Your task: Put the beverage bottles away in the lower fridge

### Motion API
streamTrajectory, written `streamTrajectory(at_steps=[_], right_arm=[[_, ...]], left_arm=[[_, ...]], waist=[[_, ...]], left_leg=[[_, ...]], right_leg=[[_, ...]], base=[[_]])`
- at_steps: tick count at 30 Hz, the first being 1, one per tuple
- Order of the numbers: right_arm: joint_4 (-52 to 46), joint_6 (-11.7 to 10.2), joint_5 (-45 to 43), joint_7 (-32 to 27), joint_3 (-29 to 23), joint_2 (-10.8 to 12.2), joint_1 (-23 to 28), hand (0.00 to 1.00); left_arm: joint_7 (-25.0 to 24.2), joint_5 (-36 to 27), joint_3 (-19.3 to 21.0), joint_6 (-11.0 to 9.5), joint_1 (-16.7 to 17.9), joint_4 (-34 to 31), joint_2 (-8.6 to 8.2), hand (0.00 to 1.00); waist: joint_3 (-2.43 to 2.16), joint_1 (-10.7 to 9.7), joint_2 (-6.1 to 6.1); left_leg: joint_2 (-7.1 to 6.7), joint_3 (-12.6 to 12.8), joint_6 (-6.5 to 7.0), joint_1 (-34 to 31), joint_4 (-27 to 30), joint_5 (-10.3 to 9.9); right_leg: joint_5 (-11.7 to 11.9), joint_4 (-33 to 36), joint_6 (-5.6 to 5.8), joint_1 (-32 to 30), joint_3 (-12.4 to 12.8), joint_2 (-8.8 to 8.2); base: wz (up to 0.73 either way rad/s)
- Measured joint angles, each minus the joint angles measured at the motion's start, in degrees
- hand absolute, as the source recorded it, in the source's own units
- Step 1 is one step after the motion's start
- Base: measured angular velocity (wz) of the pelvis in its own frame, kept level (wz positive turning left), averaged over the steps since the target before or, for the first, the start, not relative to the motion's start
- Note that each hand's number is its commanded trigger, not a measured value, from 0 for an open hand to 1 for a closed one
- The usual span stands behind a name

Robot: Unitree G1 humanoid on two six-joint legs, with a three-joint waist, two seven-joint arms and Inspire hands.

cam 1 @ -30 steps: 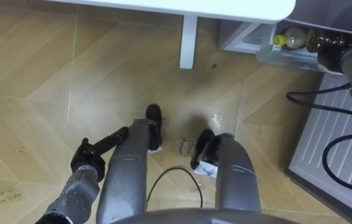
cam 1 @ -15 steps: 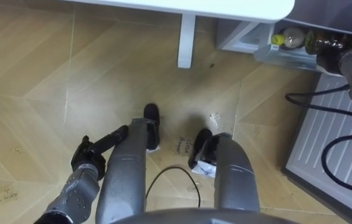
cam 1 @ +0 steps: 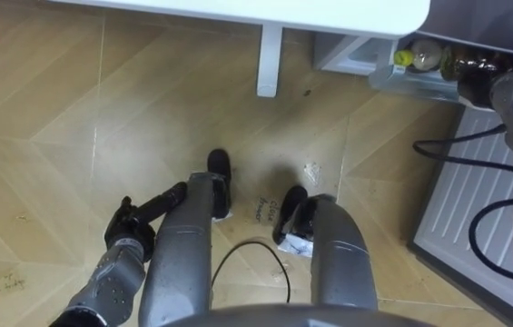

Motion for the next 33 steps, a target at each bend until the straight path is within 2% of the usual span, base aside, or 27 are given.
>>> streamTrajectory(at_steps=[3, 8, 17, 28, 33], right_arm=[[1.06, 0.05, 0.02, 0.58, -0.06, 0.0, -0.03, 0.0], [1.4, 0.26, 0.01, 1.34, -0.08, 0.31, -0.03, 0.0], [2.48, 1.9, -0.03, 4.94, -0.07, 1.19, 0.04, 0.0], [1.96, 1.62, -0.08, 7.31, -0.06, 1.65, 0.75, 0.0], [1.96, 1.61, -0.12, 7.29, -0.05, 1.9, 0.77, 0.0]], left_arm=[[0.01, 0.04, 0.03, 0.1, 0.01, -0.08, 0.01, 0.0], [0.2, 0.13, 0.14, 0.29, -0.01, -0.2, 0.0, 0.0], [-0.33, 0.13, 0.03, 1.15, -0.02, -0.66, -0.04, 0.0], [-0.18, -2.22, 0.08, 2.38, -0.02, -0.8, -0.04, 0.0], [-0.18, -2.24, 0.06, 2.41, -0.03, -0.74, -0.06, 0.0]], waist=[[-0.01, 0.09, 0.02], [-0.01, 0.18, 0.02], [-0.02, 1.44, 0.04], [-0.17, 1.27, 0.19], [-0.19, 1.4, 0.23]], left_leg=[[0.28, -0.08, 0.01, 0.01, -0.02, 0.0], [0.25, -0.03, 0.01, 0.0, -0.18, 0.0], [0.35, 0.09, 0.0, 0.25, -0.21, 0.0], [0.42, -0.25, 0.01, 0.89, -0.11, 0.0], [0.94, -0.16, 0.02, 1.13, -0.33, 0.0]], right_leg=[[0.28, -0.59, 0.15, 0.23, 0.08, 0.51], [0.3, -0.77, 0.17, 0.21, 0.04, 0.43], [0.44, -0.74, 0.01, 0.3, 0.08, 0.4], [0.57, -1.21, 0.06, 1.42, -0.31, 0.55], [1.11, -2.0, 0.06, 1.75, -0.29, 0.92]], base=[[-0.01], [0.0], [0.0], [0.0], [-0.04]])
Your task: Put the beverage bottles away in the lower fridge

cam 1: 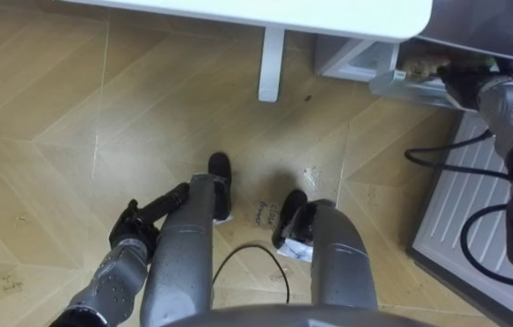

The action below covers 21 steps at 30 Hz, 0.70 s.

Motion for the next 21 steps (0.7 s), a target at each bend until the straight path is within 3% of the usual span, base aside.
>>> streamTrajectory(at_steps=[10, 21], right_arm=[[0.01, -0.02, -0.67, -0.55, 0.14, 0.68, 0.04, 0.0], [0.3, 0.26, -6.13, 5.21, 6.73, 0.96, 3.47, 0.0]], left_arm=[[-0.12, 0.06, 0.0, 1.11, -0.78, 1.03, -0.09, 0.0], [-1.26, 0.08, -0.57, 1.98, -2.02, 4.33, -0.23, 0.0]], waist=[[-0.12, -0.09, 0.22], [-0.23, -0.18, 0.07]], left_leg=[[0.21, 0.11, -0.11, 0.76, -0.4, 0.08], [0.05, 0.02, -0.08, 3.22, -2.24, 0.5]], right_leg=[[0.54, -0.84, -0.13, 0.76, 0.05, 0.51], [1.37, -3.01, 0.14, 3.29, 0.13, 0.77]], base=[[-0.01], [-0.01]])
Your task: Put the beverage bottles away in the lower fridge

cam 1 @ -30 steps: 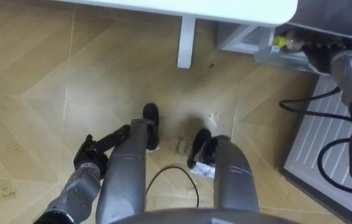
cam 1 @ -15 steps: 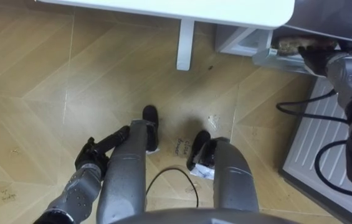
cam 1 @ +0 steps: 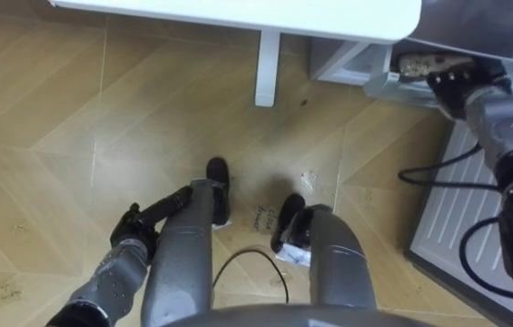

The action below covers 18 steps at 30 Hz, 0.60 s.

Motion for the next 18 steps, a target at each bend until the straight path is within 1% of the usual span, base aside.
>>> streamTrajectory(at_steps=[4, 8, 12, 13, 16, 18], right_arm=[[1.4, 0.0, -0.33, 2.48, 0.57, 0.05, 1.05, 0.0], [2.56, -0.02, -1.21, 3.49, 0.7, 0.49, 1.61, 0.0], [3.07, -0.02, -1.2, 3.65, 0.58, 1.45, 2.94, 0.0], [3.31, -0.01, -1.2, 3.63, 0.58, 1.66, 3.4, 0.0], [4.06, 0.01, -1.7, 3.56, 0.59, 1.86, 3.69, 0.0], [4.06, 0.03, -2.66, 3.57, 0.58, 1.91, 3.74, 0.0]], left_arm=[[-0.61, 0.01, -0.85, 0.0, -1.31, 1.65, -0.03, 0.0], [-1.71, 0.19, -1.46, 0.01, -2.7, 3.88, -0.32, 0.0], [-2.5, 0.17, -1.22, 0.07, -2.78, 4.92, -0.57, 0.0], [-2.73, 0.17, -1.23, 0.07, -3.04, 5.66, -0.82, 0.0], [-2.78, 0.18, -1.23, 0.37, -4.18, 8.1, -1.68, 0.0], [-2.74, 0.2, -1.1, 0.74, -4.65, 8.87, -1.88, 0.0]], waist=[[0.0, 0.04, 0.01], [0.0, 0.21, 0.02], [-0.05, 0.19, 0.18], [-0.14, 0.2, 0.32], [-0.19, 0.31, 0.58], [-0.18, 0.26, 0.63]], left_leg=[[0.02, 0.06, 0.06, 0.29, -0.46, 0.12], [0.18, 0.04, 0.07, 0.34, -0.43, 0.15], [0.3, 0.02, -0.05, 1.41, -0.94, 0.26], [0.25, 0.05, -0.05, 1.73, -1.13, 0.26], [0.2, 0.32, 0.01, 2.71, -1.69, 0.32], [0.18, 0.52, 0.04, 3.24, -1.94, 0.33]], right_leg=[[0.59, -0.81, 0.14, 0.29, 0.14, 0.18], [0.78, -0.96, 0.17, 0.29, 0.42, 0.56], [1.04, -1.81, 0.16, 1.44, 0.53, 0.9], [1.05, -1.95, 0.17, 1.73, 0.56, 0.86], [1.27, -2.53, 0.35, 2.54, 0.84, 0.9], [1.29, -2.73, 0.39, 3.03, 0.87, 0.83]], base=[[-0.04], [-0.02], [-0.02], [-0.03], [-0.03], [0.0]])
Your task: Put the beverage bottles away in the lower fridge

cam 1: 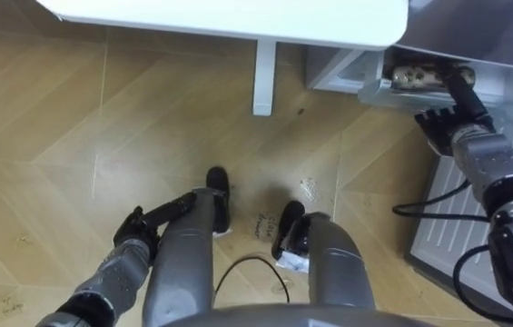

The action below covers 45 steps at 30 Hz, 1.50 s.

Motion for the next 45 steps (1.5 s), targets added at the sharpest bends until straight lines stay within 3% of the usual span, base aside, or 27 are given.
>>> streamTrajectory(at_steps=[8, 16, 24, 28, 31, 33, 35, 39, 41, 45], right_arm=[[2.18, 0.09, -0.7, 0.44, -0.85, 0.06, 1.73, 0.0], [3.9, 0.16, -0.95, -0.03, -3.07, 0.28, 2.75, 0.0], [4.26, 0.2, 0.52, -2.35, -3.59, 0.27, 1.62, 0.0], [4.0, -0.19, 0.71, -4.46, -3.6, 0.12, -0.64, 0.0], [3.43, -0.82, 1.84, -4.57, -3.52, 0.12, -1.58, 0.0], [2.19, -1.45, 2.43, -4.51, -3.58, 0.01, -1.45, 0.0], [1.68, -2.66, 2.73, -4.23, -3.6, -0.5, -1.73, 0.0], [0.19, -3.29, 2.83, -2.96, -3.62, -0.82, -1.71, 0.0], [-1.27, -3.28, 4.45, -1.4, -3.57, -1.45, -1.71, 0.0], [-3.27, -3.34, 6.93, 0.92, -3.57, -2.93, -2.11, 0.0]], left_arm=[[-0.03, 1.98, 2.83, 1.14, -0.65, 3.3, -1.94, 0.0], [-0.06, 3.6, 3.99, 1.7, -1.03, 4.01, -2.49, 0.0], [0.0, 3.75, 4.77, 1.42, -1.89, 4.1, -2.8, 0.0], [1.34, 5.12, 4.81, 0.65, -2.93, 2.94, -2.58, 0.0], [2.49, 4.66, 4.09, -0.75, -3.27, 0.95, -2.13, 0.0], [3.02, 4.28, 3.35, -1.73, -2.62, -1.05, -1.74, 0.0], [3.85, 4.31, 3.41, -2.09, -2.34, -3.45, -1.27, 0.0], [4.0, 4.34, 3.21, -2.77, -2.12, -7.04, -0.76, 0.0], [3.9, 4.28, 2.61, -2.91, -1.43, -10.36, 0.83, 0.0], [3.67, 4.3, 1.61, -3.38, -0.57, -13.78, 3.58, 0.0]], waist=[[-0.13, -0.03, 0.68], [-0.28, -0.32, 0.97], [-0.21, 0.01, 0.84], [-0.17, 0.02, 0.77], [-0.09, 0.1, 0.89], [-0.02, -0.1, 1.16], [-0.03, -0.04, 1.83], [0.03, 0.0, 2.67], [-0.03, 0.0, 3.25], [-0.13, 0.19, 3.59]], left_leg=[[-0.2, 0.26, -0.13, 4.35, -2.7, 0.28], [-0.22, 1.77, -0.16, 7.14, -5.56, 0.65], [0.01, 2.55, -0.08, 4.75, -4.29, 0.6], [0.65, 2.86, 0.33, 0.49, -1.07, 0.29], [1.84, 2.76, 0.59, -3.72, 3.86, -1.1], [1.86, 2.58, 0.72, -5.94, 7.02, -2.21], [2.01, 2.19, 1.08, -10.02, 12.53, -4.6], [1.78, 1.73, 1.67, -15.64, 19.31, -6.6], [1.69, 1.37, 2.03, -19.35, 23.6, -7.81], [1.7, 0.89, 2.31, -23.78, 27.74, -8.86]], right_leg=[[0.55, -3.31, 0.17, 4.74, -0.76, 0.09], [1.64, -5.95, 0.42, 6.69, -0.09, 0.15], [1.86, -3.49, 0.29, 2.94, 0.83, 0.03], [1.69, 0.04, -0.06, -1.85, 0.74, -0.32], [0.51, 3.8, -0.52, -5.61, 0.57, -0.31], [-1.07, 7.3, -0.46, -8.15, 0.61, -1.13], [-3.85, 13.45, -0.29, -12.05, 0.61, -2.45], [-6.8, 21.02, -0.41, -17.48, 0.83, -4.28], [-8.73, 25.72, -0.77, -20.44, 0.89, -5.38], [-10.45, 30.32, -1.14, -24.57, 0.92, -6.32]], base=[[0.02], [-0.07], [-0.09], [-0.08], [-0.06], [0.06], [0.13], [0.19], [0.2], [0.15]])
